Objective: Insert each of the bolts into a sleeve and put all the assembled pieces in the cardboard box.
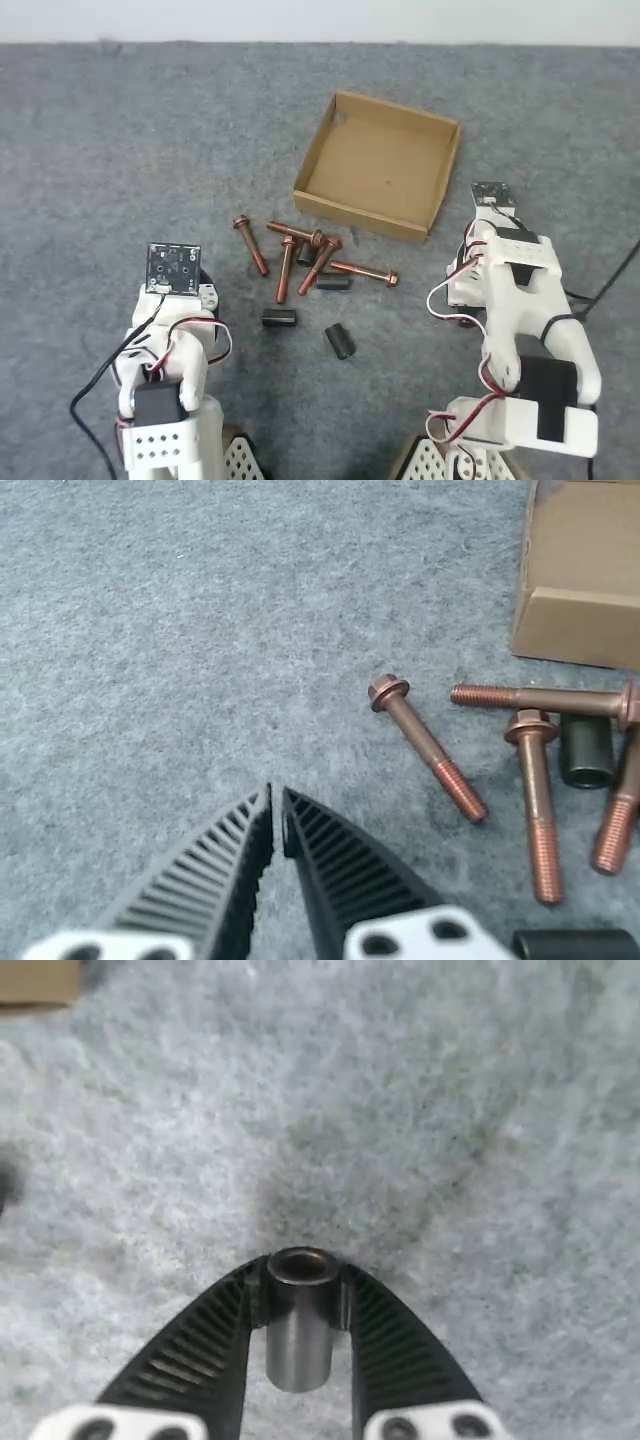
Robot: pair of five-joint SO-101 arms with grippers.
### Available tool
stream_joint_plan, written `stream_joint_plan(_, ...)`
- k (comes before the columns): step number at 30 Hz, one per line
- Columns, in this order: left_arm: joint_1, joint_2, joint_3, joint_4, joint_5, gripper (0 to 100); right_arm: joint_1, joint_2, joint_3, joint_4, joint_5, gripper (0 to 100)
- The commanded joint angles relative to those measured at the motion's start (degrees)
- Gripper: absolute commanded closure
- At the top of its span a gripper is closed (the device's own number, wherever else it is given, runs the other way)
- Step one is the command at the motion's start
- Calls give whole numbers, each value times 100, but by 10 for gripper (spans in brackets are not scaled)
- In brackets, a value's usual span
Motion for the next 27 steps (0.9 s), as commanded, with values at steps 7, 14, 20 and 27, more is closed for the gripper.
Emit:
stream_joint_plan(7, -141, -114, -145, -176, -35, 987, 48, 22, -308, -92, 114, 992)
stream_joint_plan(14, -229, -114, -664, 149, -18, 987, 13, 40, -308, -101, 114, 992)
stream_joint_plan(20, -193, -105, -1675, 571, -9, 987, 13, 48, -308, -101, 114, 992)
stream_joint_plan(27, -193, 492, -3002, 712, -9, 987, 4, 48, -308, -101, 114, 992)
